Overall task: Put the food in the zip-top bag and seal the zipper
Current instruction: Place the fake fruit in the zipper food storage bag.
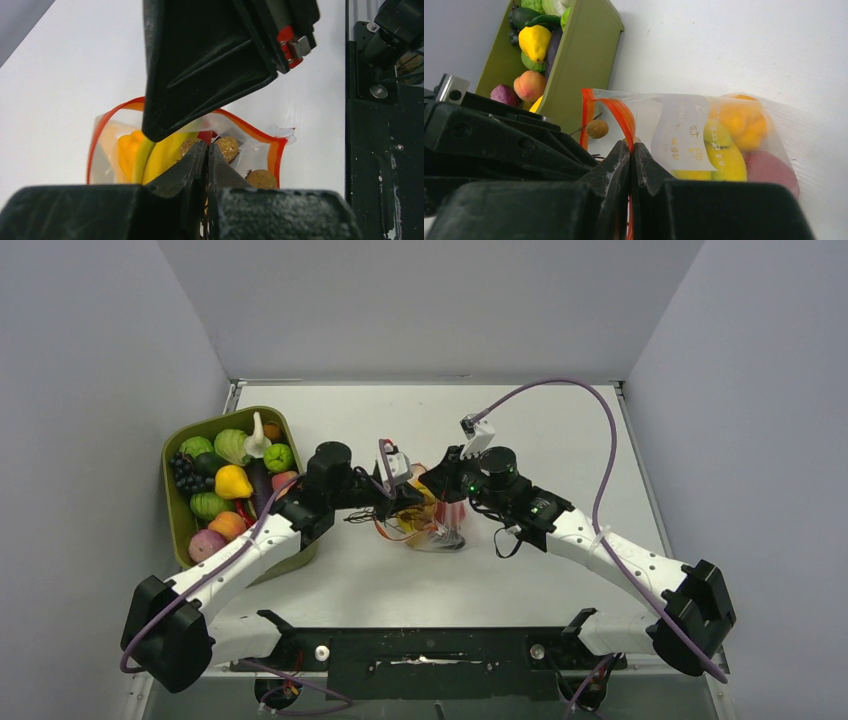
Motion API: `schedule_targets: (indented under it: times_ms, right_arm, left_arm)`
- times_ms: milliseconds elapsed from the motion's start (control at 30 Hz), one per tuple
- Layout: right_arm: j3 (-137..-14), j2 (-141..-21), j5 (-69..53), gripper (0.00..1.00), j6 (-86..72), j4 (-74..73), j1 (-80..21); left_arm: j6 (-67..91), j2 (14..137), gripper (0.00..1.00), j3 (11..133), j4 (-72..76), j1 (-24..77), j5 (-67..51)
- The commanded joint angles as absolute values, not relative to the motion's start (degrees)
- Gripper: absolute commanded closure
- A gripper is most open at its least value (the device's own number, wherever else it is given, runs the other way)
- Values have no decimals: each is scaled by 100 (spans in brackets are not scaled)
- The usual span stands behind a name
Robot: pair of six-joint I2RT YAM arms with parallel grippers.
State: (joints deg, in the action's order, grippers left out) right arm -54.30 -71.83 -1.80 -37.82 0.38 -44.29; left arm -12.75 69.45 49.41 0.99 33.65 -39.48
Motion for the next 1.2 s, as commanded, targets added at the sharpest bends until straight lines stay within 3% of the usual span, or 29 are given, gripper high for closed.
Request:
schedule_targets:
  times_ms: [0, 300, 467, 533, 667, 967, 1167]
  right_arm:
    - [-5345, -6981, -280, 100, -3957, 542, -4465]
    - [-5367, -7064, -334, 100, -4035, 587, -4466]
    - [-5437, -7060, -143, 100, -4042, 436, -4449]
    - [-5450, -7042, -32, 100, -4066, 369, -4431]
    - [-5425, -7061, 20, 100, -4106, 351, -4394]
    - [-5491, -7067, 80, 100, -4122, 309, -4260]
    - [-5469, -6984, 116, 100, -4121, 279, -4191]
  left_arm:
    - [-1378, 6870, 100, 4732, 1093, 3614, -4128]
    - [-2111, 7065, 100, 4775, 859, 3812, -3964]
    - [-1186, 6777, 60, 5076, 883, 3832, -3138]
    - [-683, 6592, 51, 5195, 815, 3836, -2756]
    - [-265, 6234, 42, 5403, 266, 3834, -2235]
    - [487, 5324, 41, 5215, -1225, 3826, -1088]
    - [1645, 5168, 50, 5076, -1675, 3818, -178]
